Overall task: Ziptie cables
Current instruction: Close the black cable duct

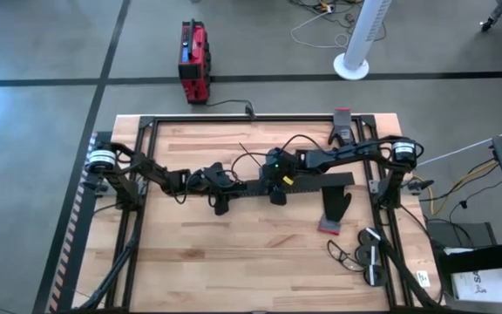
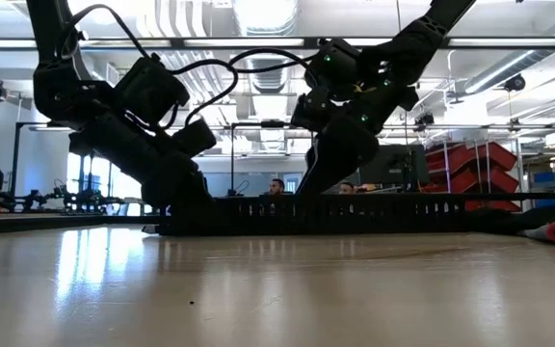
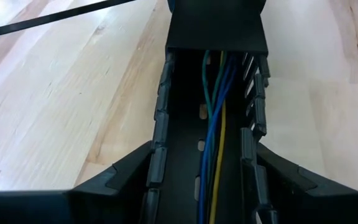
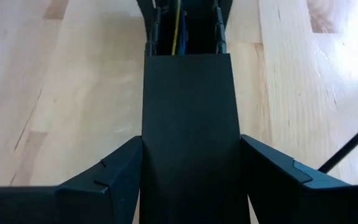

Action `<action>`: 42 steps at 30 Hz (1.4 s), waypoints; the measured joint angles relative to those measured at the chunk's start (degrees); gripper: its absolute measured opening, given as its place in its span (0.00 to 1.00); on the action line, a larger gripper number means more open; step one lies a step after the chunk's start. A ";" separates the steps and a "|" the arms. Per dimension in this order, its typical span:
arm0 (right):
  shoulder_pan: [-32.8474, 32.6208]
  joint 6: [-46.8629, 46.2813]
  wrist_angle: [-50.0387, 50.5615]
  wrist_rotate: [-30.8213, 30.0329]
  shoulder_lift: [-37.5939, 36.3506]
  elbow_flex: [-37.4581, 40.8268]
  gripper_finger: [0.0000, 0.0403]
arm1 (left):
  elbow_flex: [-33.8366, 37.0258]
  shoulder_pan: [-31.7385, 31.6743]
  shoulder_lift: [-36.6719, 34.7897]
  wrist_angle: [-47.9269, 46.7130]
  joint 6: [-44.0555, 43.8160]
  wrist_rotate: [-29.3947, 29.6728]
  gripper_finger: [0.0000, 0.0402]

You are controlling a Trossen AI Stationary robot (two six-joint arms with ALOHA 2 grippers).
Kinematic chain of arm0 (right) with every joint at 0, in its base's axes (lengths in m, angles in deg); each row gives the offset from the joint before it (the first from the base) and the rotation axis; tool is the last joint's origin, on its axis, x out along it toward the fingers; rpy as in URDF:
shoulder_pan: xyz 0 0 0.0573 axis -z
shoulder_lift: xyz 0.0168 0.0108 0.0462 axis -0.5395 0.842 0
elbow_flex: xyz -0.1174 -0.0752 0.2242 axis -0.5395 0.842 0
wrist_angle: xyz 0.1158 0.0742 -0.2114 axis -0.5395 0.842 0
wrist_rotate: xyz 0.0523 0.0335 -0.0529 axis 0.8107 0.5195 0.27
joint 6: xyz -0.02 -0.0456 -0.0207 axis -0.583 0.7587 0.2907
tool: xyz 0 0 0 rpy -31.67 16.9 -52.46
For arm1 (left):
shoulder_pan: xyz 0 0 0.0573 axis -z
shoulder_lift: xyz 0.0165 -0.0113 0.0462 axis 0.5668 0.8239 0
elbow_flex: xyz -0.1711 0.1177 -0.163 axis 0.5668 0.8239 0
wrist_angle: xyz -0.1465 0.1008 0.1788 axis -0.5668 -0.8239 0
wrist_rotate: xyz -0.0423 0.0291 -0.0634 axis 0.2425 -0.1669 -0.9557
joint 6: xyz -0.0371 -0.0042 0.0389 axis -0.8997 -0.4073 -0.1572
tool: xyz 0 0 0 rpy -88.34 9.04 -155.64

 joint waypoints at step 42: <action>-0.75 1.17 -0.32 -4.01 -0.96 -0.07 0.54 | -1.19 -0.20 0.16 -0.47 1.86 1.12 0.52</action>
